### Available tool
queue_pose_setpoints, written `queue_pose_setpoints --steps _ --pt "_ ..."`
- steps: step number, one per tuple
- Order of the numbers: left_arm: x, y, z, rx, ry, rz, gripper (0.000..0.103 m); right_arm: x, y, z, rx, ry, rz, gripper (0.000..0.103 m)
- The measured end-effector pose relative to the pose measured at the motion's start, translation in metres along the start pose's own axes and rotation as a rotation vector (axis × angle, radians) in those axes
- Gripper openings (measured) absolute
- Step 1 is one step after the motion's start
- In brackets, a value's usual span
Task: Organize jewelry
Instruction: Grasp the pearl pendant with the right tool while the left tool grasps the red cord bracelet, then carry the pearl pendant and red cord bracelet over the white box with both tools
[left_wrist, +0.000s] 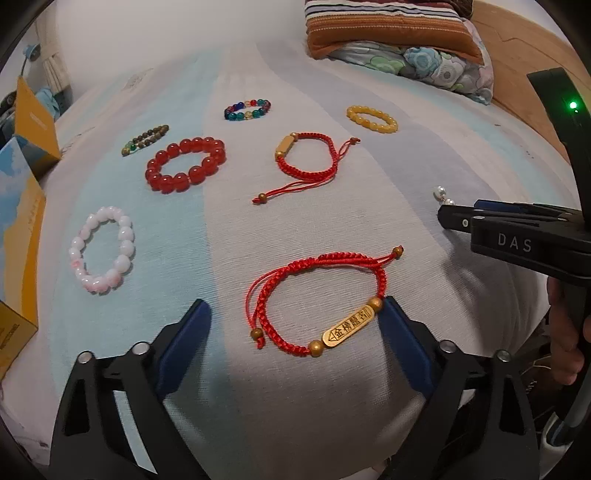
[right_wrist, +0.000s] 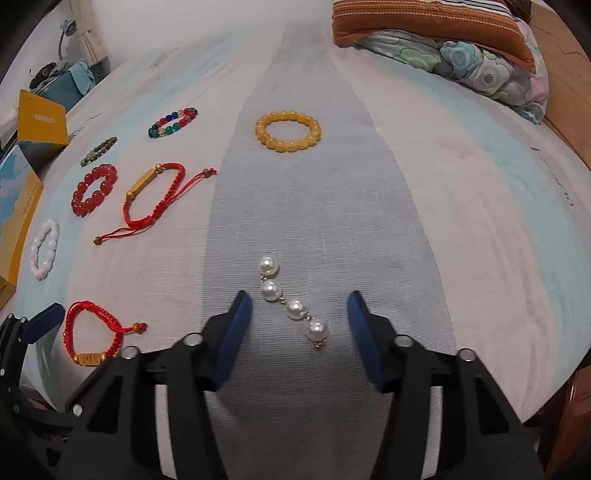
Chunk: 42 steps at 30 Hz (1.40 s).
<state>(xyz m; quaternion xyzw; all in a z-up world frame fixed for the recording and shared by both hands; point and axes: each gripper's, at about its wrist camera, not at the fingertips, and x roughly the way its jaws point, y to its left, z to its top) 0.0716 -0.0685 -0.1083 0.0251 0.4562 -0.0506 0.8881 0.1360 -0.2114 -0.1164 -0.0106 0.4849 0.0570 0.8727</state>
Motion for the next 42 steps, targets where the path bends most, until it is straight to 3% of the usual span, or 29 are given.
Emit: queue_pose_setpoints --steps 10,15,18,42 --pt "-0.009 0.006 -0.001 -0.009 -0.002 -0.028 0.045 -0.001 -0.001 0.0 0.014 -0.009 -0.006 0.017" --pt "-0.011 0.005 -0.001 -0.006 0.001 -0.043 0.023 -0.002 -0.001 0.001 0.022 -0.01 -0.003 0.011" --pt "-0.012 0.006 -0.002 -0.006 -0.002 -0.048 0.015 -0.002 -0.001 0.001 0.021 -0.012 -0.006 0.011" --pt "-0.029 0.012 0.003 -0.006 -0.027 -0.04 0.014 -0.018 -0.007 0.004 0.058 -0.057 0.001 0.011"
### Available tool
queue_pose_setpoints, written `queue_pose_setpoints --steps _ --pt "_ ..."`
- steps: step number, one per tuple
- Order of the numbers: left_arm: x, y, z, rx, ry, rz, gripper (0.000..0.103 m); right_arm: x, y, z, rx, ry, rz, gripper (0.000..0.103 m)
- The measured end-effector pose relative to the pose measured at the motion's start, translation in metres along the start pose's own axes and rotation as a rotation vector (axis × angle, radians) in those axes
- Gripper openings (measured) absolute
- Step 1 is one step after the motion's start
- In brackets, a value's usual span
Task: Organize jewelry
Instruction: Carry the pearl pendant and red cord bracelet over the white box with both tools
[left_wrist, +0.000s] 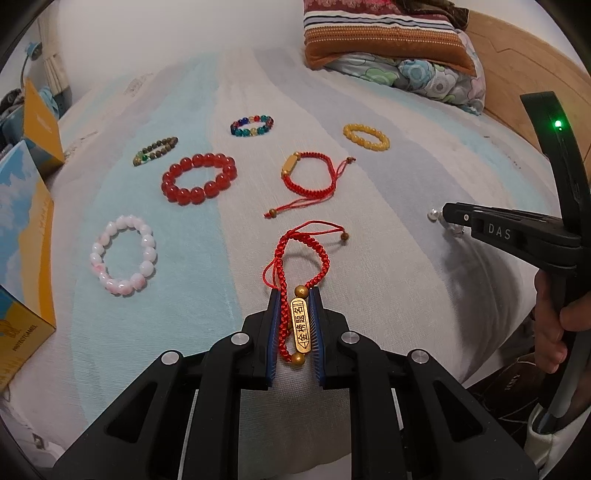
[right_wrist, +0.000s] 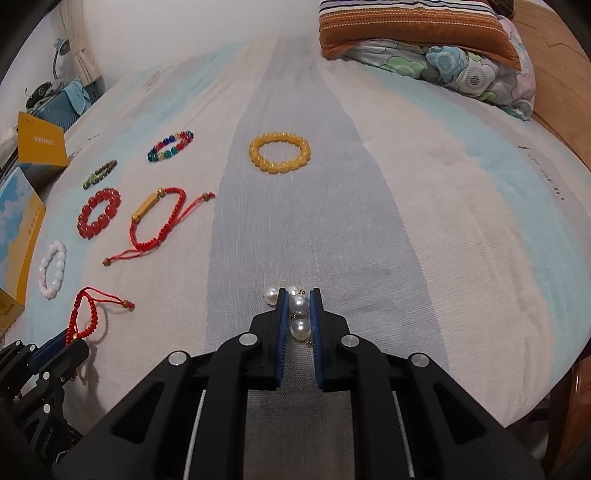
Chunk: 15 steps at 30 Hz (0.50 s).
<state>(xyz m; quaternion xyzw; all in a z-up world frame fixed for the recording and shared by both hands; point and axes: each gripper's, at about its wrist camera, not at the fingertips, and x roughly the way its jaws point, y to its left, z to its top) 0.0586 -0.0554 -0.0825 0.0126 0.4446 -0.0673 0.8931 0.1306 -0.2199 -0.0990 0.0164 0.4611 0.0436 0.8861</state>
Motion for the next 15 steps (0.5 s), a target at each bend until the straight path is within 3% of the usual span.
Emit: queue_pose_setpoints --steps 15 --pt "-0.025 0.013 0.018 -0.023 -0.028 0.014 0.014 -0.025 0.002 0.013 0.042 -0.034 0.002 0.011"
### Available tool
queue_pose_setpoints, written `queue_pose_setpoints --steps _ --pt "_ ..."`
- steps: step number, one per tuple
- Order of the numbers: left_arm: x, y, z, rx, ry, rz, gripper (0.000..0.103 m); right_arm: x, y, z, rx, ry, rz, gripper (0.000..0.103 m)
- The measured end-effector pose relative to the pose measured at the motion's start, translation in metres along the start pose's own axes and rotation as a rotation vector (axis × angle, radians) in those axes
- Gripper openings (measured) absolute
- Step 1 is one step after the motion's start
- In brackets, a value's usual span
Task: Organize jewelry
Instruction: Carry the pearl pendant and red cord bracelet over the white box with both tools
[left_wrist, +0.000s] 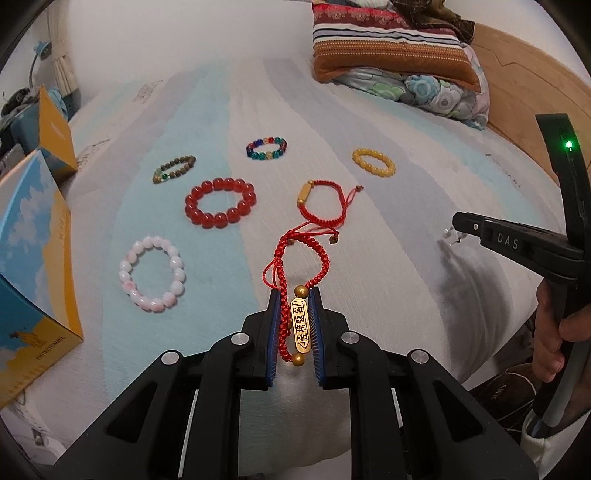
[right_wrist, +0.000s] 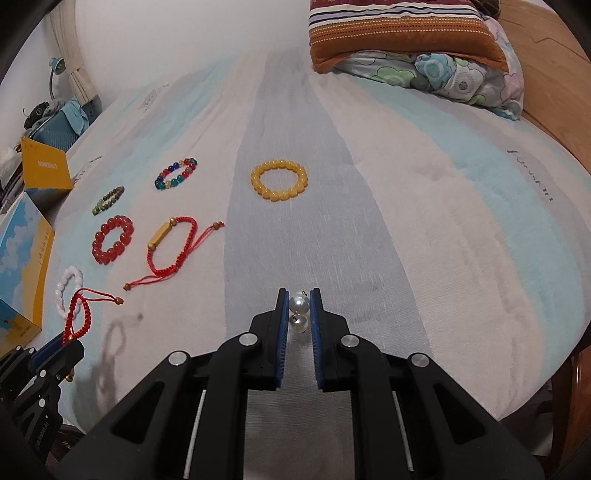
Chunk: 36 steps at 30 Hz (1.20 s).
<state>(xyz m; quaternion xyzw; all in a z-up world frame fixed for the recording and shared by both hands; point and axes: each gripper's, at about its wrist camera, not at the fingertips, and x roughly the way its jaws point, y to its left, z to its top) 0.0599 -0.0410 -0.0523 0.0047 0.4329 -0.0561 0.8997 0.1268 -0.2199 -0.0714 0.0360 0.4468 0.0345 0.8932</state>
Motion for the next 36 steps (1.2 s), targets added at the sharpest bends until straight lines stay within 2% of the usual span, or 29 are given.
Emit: queue_pose_setpoints --steps 9,19,27,36 --pt "-0.021 0.01 0.015 0.041 -0.029 0.035 0.014 -0.02 0.008 0.016 -0.02 -0.025 -0.012 0.011" --pt "-0.048 0.036 0.038 0.024 -0.061 0.067 0.014 -0.046 0.033 0.038 -0.051 -0.064 -0.017 0.011" --pt "-0.076 0.063 0.056 -0.008 -0.096 0.106 0.015 -0.064 0.071 0.056 -0.086 -0.097 0.012 0.011" --pt "-0.108 0.117 0.067 -0.074 -0.13 0.147 0.015 -0.087 0.147 0.078 -0.163 -0.137 0.072 0.011"
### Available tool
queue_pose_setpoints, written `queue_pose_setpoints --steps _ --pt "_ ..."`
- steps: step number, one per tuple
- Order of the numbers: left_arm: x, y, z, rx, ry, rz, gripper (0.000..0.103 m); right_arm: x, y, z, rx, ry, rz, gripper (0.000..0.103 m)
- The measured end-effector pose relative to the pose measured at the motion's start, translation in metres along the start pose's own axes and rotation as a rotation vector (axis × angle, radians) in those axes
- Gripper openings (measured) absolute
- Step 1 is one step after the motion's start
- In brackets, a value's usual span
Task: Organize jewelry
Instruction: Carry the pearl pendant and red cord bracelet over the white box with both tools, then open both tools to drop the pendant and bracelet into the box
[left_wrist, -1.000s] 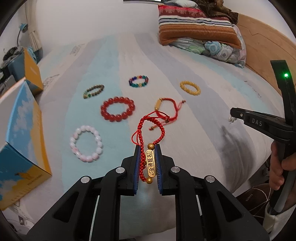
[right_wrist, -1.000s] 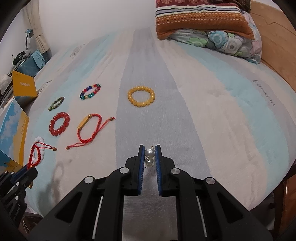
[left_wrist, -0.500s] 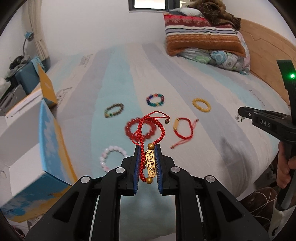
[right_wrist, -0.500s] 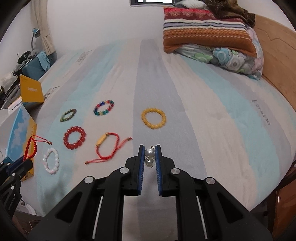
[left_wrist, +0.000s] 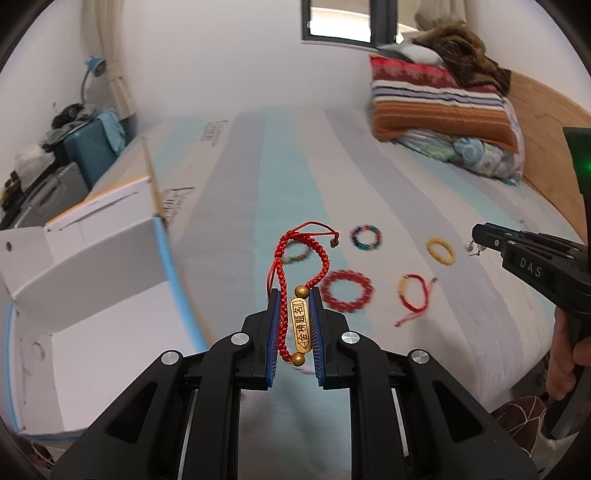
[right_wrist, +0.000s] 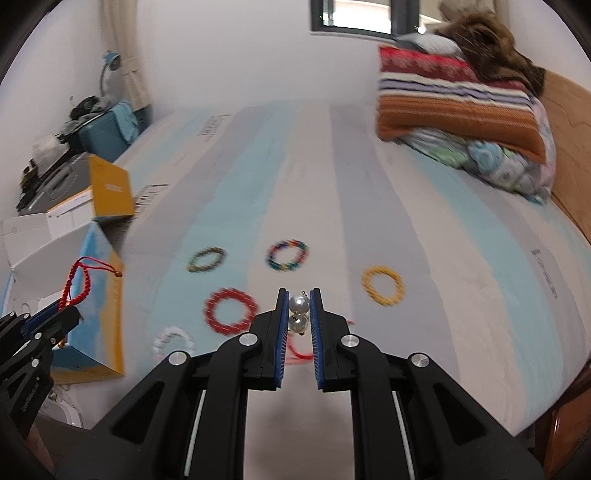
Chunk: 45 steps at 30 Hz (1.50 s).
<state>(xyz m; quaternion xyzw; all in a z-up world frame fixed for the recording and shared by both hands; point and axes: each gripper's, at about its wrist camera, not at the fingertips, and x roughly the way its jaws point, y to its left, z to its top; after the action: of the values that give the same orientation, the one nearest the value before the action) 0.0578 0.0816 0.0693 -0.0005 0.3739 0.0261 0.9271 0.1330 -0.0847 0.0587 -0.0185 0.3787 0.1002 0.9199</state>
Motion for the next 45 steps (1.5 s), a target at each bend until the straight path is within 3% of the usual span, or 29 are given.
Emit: queue_pose_setpoints --steps 8,16,28,35,45 --pt "-0.03 0.071 0.007 -0.072 -0.028 0.085 0.015 -0.008 0.083 0.023 -0.08 -0.027 0.073 0.011" --pt "-0.054 0.149 -0.008 -0.161 -0.026 0.178 0.015 -0.014 0.174 0.029 -0.176 -0.042 0.158 0.011" --pt "-0.057 0.245 -0.054 -0.297 0.04 0.29 0.015 0.001 0.294 0.003 -0.297 0.007 0.272 0.011" --pt "-0.02 0.28 -0.084 -0.357 0.139 0.302 0.015 0.03 0.328 -0.022 -0.337 0.078 0.281 0.011" --pt "0.003 0.287 -0.103 -0.362 0.213 0.301 0.015 0.068 0.345 -0.044 -0.362 0.175 0.257 0.011"
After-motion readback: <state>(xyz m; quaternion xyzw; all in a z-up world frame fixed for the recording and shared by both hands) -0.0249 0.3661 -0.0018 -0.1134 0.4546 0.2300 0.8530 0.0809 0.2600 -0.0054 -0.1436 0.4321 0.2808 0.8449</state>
